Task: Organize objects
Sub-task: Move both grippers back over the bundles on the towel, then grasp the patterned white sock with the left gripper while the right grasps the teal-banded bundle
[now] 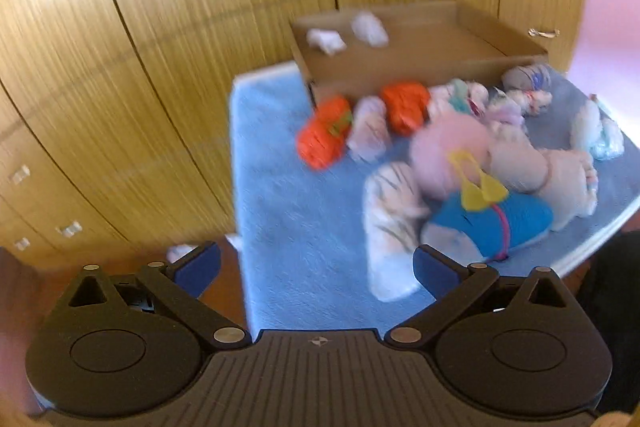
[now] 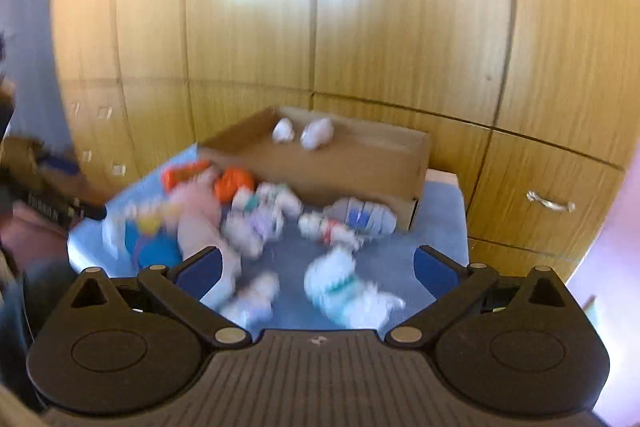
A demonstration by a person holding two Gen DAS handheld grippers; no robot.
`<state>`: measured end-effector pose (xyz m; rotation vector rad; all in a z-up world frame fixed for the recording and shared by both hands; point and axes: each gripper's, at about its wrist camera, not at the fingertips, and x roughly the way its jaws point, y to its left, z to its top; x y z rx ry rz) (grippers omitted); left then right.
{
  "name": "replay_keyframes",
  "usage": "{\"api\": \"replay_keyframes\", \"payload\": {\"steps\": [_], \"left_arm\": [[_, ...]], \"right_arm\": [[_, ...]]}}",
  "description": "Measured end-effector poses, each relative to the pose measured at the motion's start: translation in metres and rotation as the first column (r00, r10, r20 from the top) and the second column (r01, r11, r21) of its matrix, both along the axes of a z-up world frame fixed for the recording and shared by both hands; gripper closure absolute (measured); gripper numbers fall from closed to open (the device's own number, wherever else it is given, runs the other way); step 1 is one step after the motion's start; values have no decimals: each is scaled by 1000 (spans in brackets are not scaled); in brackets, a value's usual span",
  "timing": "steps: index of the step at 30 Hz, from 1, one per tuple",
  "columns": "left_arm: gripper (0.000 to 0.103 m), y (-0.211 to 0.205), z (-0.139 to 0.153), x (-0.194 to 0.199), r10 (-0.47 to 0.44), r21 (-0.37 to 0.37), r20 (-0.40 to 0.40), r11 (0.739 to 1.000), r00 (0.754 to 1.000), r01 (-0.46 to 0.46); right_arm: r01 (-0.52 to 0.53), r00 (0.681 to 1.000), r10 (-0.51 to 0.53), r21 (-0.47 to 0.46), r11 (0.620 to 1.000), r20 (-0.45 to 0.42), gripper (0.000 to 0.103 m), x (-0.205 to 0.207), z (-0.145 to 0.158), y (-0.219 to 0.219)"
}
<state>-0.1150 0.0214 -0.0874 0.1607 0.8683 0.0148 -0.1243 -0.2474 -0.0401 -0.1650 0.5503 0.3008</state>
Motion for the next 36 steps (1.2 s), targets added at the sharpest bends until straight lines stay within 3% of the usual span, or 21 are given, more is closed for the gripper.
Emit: {"api": "replay_keyframes", "payload": {"steps": [1, 3, 6, 9, 14, 17, 20, 25, 28, 31, 33, 36], "left_arm": [[1, 0, -2, 4, 0, -10, -8, 1000, 1000, 0], [1, -1, -8, 15, 21, -9, -26, 1000, 999, -21], [0, 2, -11, 16, 32, -14, -30, 999, 999, -32], [0, 6, -14, 17, 31, -28, -47, 999, 998, -32], [0, 8, -10, 20, 20, 32, -48, 999, 999, -19], [0, 11, -12, 28, 50, 76, -50, 996, 997, -46], [1, 13, -14, 35, 47, 34, -74, 998, 996, -45], [3, 3, -30, 47, 19, 70, -99, 997, 995, -12], [10, 10, -33, 51, 24, 10, -115, 1000, 993, -23], [29, 15, -32, 50, -8, -57, -111, 998, 994, 2], [58, 18, -30, 49, -29, -119, -109, 993, 994, 16], [61, 17, -27, 48, -22, -114, -105, 993, 994, 10]], "right_arm": [[-9, 1000, 8, -13, 1000, -20, 3, 6, -3, -1], [-12, 999, 11, -15, 1000, -52, 16, 8, -3, -10], [-28, 996, 26, -20, 999, -85, 24, 22, -12, -16], [-65, 991, 59, -49, 997, -119, 26, 36, -24, -20], [-137, 975, 122, -71, 988, -186, 36, 51, -40, -23], [-141, 967, 119, -87, 986, -224, 46, 62, -47, -24], [-138, 961, 110, -95, 986, -253, 52, 66, -50, -26], [-127, 955, 103, -68, 990, -278, 61, 67, -57, -30], [-119, 956, 99, -56, 991, -278, 63, 66, -57, -31], [-109, 956, 92, -44, 993, -279, 64, 66, -58, -33], [-100, 956, 85, -39, 994, -281, 66, 66, -57, -34], [-91, 956, 82, -20, 996, -281, 66, 64, -53, -35]]}}
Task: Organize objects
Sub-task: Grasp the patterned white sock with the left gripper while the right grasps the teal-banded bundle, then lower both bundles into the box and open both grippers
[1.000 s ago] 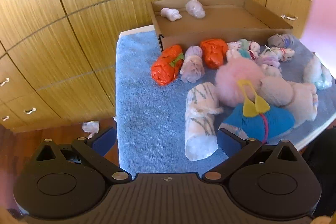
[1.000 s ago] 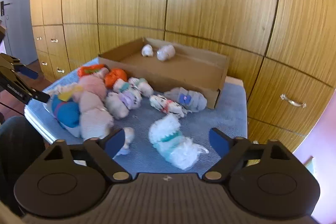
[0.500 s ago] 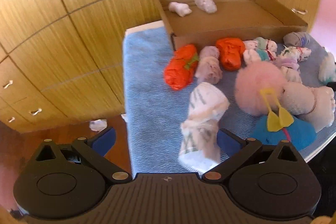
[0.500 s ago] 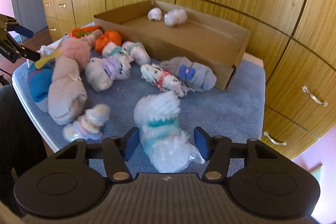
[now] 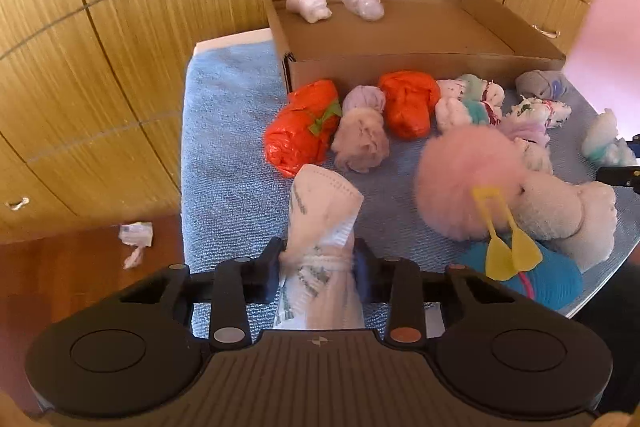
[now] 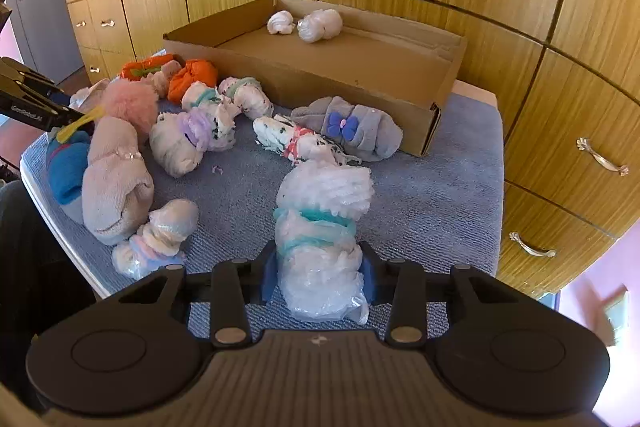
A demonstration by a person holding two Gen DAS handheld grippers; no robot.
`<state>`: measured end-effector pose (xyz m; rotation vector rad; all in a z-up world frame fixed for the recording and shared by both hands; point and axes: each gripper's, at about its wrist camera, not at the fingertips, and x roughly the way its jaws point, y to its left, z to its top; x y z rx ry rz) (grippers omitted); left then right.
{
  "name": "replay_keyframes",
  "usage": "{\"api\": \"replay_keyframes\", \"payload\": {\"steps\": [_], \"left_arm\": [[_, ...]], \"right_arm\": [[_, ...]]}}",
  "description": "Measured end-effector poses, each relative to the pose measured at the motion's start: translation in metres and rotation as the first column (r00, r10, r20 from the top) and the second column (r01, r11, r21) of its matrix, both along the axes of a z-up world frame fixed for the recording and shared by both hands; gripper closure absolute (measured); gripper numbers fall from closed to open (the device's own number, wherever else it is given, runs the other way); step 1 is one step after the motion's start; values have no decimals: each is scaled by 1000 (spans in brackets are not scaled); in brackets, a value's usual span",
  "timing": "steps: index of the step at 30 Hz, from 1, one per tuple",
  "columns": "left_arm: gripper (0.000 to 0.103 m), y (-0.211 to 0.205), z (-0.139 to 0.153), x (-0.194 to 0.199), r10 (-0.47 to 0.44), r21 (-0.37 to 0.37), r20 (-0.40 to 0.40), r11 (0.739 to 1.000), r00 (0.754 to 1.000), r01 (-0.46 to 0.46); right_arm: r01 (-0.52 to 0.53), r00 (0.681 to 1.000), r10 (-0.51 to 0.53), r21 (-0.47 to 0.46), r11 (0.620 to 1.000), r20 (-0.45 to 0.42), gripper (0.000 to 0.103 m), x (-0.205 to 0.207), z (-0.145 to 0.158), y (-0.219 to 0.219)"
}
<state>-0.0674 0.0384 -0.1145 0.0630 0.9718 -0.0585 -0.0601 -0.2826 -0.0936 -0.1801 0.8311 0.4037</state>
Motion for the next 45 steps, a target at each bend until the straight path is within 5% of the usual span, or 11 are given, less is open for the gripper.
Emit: {"api": "replay_keyframes", "payload": {"steps": [11, 20, 26, 33, 45], "left_arm": [[62, 13, 56, 4, 40, -51, 69, 998, 997, -37], [62, -17, 116, 97, 24, -61, 152, 998, 988, -14], [62, -36, 94, 173, 14, -58, 101, 998, 995, -9], [62, -39, 32, 239, 21, -66, 0, 998, 1000, -21], [61, -32, -7, 267, 85, 20, 20, 996, 996, -86]], "right_arm": [[22, 998, -25, 55, 998, 60, 66, 2, 63, -14], [-8, 995, -1, 90, 996, 101, 66, 91, 118, 16], [-11, 999, 7, 90, 996, 46, 66, 163, 104, 49], [15, 998, -13, 29, 999, -61, 66, 240, 49, 67], [-14, 991, 15, 5, 1000, -133, 66, 293, -5, 106]]}}
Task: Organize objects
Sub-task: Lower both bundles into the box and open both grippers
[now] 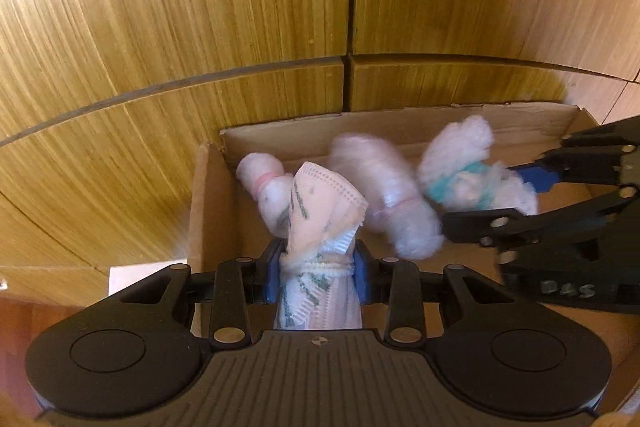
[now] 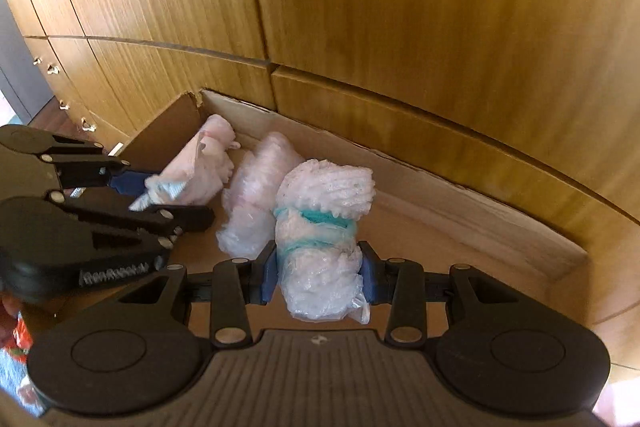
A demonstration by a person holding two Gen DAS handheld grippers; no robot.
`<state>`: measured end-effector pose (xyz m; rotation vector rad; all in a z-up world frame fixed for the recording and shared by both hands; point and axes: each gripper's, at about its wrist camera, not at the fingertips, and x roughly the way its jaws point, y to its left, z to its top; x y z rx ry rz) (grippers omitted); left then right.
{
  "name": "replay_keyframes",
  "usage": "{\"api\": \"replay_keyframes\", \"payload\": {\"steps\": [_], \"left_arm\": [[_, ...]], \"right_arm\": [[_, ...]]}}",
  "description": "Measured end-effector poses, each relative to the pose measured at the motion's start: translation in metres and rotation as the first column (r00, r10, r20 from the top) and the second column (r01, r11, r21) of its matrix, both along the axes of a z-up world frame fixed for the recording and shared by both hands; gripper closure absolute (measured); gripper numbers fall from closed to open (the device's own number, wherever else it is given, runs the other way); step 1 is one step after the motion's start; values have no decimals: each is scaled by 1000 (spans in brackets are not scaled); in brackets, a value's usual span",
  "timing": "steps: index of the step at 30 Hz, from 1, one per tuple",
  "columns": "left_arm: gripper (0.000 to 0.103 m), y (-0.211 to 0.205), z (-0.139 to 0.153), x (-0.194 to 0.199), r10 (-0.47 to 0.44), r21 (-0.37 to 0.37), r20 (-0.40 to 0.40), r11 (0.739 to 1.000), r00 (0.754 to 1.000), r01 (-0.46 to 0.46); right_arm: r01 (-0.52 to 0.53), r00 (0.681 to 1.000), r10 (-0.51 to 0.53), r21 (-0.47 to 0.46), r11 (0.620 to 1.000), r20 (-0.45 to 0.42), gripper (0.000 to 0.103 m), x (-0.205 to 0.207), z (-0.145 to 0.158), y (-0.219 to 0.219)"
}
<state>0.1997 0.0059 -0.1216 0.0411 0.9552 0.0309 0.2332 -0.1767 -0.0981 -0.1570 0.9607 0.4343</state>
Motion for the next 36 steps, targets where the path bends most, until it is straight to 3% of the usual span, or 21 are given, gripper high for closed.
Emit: {"api": "replay_keyframes", "payload": {"steps": [7, 22, 36], "left_arm": [[61, -4, -6, -5, -9, 34, 15, 999, 1000, 9], [59, -7, -15, -16, 26, 29, 29, 999, 999, -27], [48, -14, -27, -26, 66, 37, 38, 997, 997, -67]], "right_arm": [[12, 1000, -12, -12, 1000, -1, 66, -2, -10, 2], [65, 998, -64, -17, 998, 12, 66, -3, -8, -10], [123, 992, -123, -45, 991, 20, 64, -3, -15, -24]]}}
